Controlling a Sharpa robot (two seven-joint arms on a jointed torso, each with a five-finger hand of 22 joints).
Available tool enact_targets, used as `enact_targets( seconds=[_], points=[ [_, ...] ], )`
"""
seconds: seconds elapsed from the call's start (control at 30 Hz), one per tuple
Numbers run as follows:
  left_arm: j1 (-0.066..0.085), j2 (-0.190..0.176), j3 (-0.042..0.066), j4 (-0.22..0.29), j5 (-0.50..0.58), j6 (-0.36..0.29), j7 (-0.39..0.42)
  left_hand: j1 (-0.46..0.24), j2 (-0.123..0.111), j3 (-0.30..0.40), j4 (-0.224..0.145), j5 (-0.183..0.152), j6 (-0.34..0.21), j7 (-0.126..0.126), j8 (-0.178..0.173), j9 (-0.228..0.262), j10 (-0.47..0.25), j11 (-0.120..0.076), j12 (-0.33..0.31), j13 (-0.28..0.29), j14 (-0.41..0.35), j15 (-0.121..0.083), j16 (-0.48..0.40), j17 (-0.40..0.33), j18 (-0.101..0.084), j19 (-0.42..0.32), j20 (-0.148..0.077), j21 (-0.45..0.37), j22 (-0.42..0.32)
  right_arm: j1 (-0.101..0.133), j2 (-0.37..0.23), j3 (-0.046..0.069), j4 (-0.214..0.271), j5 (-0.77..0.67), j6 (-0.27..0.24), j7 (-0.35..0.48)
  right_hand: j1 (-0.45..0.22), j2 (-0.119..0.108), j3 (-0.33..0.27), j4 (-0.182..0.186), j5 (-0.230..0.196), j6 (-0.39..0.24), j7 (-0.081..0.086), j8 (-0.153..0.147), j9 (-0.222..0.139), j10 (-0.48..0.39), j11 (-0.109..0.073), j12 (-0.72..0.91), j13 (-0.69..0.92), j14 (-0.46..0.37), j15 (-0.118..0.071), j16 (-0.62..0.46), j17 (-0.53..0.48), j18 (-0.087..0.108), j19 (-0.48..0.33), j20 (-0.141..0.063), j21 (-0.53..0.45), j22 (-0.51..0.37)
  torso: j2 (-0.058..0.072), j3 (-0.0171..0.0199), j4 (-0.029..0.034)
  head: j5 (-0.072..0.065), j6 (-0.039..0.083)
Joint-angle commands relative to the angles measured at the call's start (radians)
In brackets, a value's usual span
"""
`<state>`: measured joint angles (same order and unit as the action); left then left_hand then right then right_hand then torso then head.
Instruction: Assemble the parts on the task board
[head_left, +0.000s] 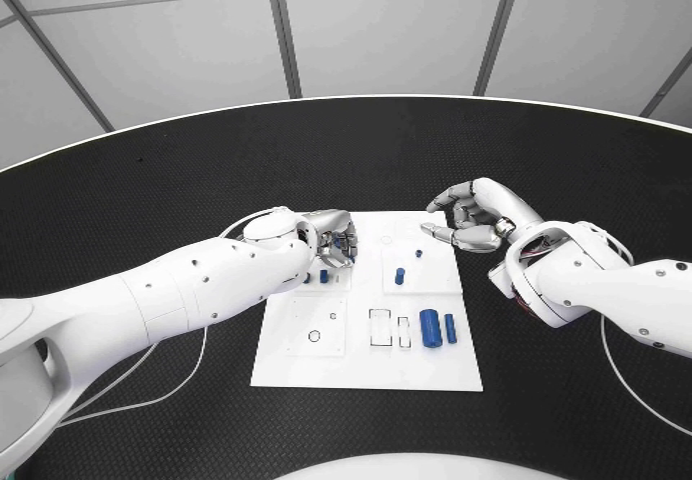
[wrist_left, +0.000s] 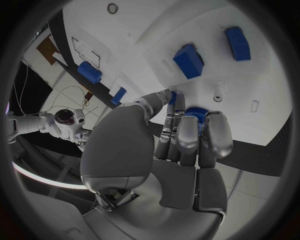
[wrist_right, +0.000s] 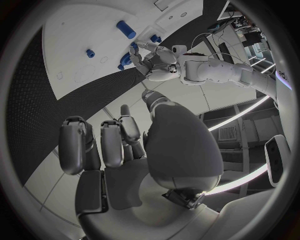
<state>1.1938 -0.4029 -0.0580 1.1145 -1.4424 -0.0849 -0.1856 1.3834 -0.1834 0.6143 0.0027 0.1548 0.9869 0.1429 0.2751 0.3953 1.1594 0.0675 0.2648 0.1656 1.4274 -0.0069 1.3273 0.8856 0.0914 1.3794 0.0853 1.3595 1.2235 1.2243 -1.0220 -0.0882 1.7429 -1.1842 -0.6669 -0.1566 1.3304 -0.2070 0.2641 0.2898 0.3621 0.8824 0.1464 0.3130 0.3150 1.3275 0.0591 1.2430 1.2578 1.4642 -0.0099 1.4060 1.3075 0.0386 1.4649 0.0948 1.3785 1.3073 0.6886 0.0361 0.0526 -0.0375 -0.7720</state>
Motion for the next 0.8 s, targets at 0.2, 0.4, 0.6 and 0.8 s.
enact_targets(
  seconds=[0.2,0.4,0.6,0.8],
  points=[
    [0.0,-0.008,0.0,0.009,0.0,-0.008,0.001,0.008,-0.002,0.005,-0.003,-0.005,0.006,-0.002,0.001,-0.002,0.008,0.001,0.003,0.002,0.001,-0.002,0.002,-0.001,-0.012,0.003,-0.003,0.006,0.001,0.0,0.0,0.0,-0.002,0.0,-0.001,0.001,0.003,0.0,0.004,-0.001,0.005,0.004,-0.003,0.005,-0.002,0.007,-0.002,0.006,0.002,0.044,-0.008,-0.002,0.012,0.005,0.022,-0.007,0.001,0.166,0.0,-0.0006,0.0005,0.002,0.001],
    [0.0,-0.013,0.0,0.014,0.0,-0.011,-0.001,0.008,-0.002,0.006,-0.004,-0.005,0.007,-0.001,0.001,-0.001,0.009,0.001,0.002,0.002,0.001,-0.002,0.002,-0.001,-0.012,0.004,-0.003,0.007,0.003,0.0,0.0,0.0,-0.003,0.0,-0.001,0.001,0.003,0.0,0.004,-0.001,0.005,0.004,-0.003,0.005,-0.002,0.007,-0.002,0.006,0.002,0.044,-0.008,-0.002,0.012,0.005,0.022,-0.007,0.001,0.166,0.0,-0.0003,-0.0001,0.004,0.002],
    [0.0,-0.017,0.0,0.017,0.0,-0.01,-0.004,0.007,-0.002,0.006,-0.004,-0.005,0.008,-0.001,0.002,-0.001,0.01,0.001,0.002,0.003,0.001,-0.002,0.002,-0.001,-0.012,0.004,-0.003,0.007,0.003,0.0,0.0,0.0,-0.003,0.0,-0.001,0.002,0.003,0.0,0.004,-0.001,0.005,0.004,-0.003,0.005,-0.002,0.007,-0.002,0.006,0.002,0.044,-0.008,-0.002,0.012,0.005,0.022,-0.007,0.001,0.166,0.0,0.0,0.0002,0.004,0.003],
    [0.0,-0.02,0.0,0.019,0.0,-0.009,-0.009,0.005,-0.003,0.007,-0.004,-0.006,0.01,0.0,0.002,-0.001,0.013,0.002,0.001,0.003,0.001,-0.001,0.002,-0.002,-0.013,0.005,-0.002,0.008,0.004,0.0,0.0,0.0,-0.003,0.0,-0.001,0.002,0.003,0.0,0.004,-0.001,0.005,0.004,-0.003,0.005,-0.002,0.007,-0.002,0.006,0.002,0.044,-0.008,-0.002,0.012,0.005,0.022,-0.007,0.001,0.166,0.0,0.0002,0.0005,0.005,0.003]
  ],
)
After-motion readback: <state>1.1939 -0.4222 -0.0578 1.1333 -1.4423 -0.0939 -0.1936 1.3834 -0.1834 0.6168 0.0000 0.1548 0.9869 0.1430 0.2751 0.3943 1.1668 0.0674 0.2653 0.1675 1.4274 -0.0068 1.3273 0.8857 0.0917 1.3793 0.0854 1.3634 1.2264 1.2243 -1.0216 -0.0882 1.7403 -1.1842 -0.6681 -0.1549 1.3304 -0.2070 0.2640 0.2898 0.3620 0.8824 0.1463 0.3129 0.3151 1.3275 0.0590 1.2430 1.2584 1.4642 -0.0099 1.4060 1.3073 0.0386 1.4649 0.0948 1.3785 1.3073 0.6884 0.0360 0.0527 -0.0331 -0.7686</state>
